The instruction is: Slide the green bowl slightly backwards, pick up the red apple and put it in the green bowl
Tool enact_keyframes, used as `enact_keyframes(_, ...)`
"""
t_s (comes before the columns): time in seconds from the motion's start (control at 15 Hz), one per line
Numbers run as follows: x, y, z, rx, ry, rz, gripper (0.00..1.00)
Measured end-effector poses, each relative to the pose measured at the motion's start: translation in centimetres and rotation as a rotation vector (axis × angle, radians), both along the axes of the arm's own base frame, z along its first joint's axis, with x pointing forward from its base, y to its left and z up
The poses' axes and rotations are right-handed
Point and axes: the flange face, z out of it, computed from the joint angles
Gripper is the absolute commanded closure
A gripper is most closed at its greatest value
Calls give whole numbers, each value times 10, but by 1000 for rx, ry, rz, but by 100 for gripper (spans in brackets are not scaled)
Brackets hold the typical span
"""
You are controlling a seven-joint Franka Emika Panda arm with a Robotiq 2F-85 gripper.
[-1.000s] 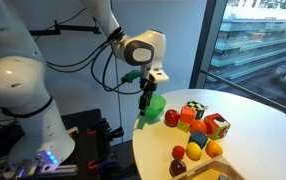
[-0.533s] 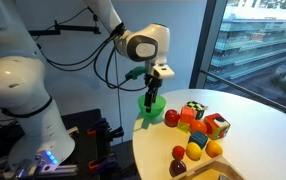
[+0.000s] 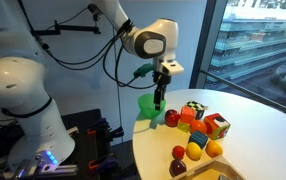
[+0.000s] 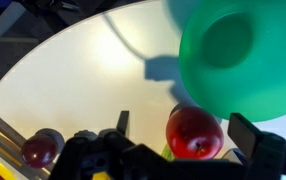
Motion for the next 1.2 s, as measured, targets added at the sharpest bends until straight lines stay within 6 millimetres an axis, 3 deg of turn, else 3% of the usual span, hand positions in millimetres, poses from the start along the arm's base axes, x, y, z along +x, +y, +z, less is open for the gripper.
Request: enact_keyframes(1.2, 69, -23, -53, 37, -10, 32, 0)
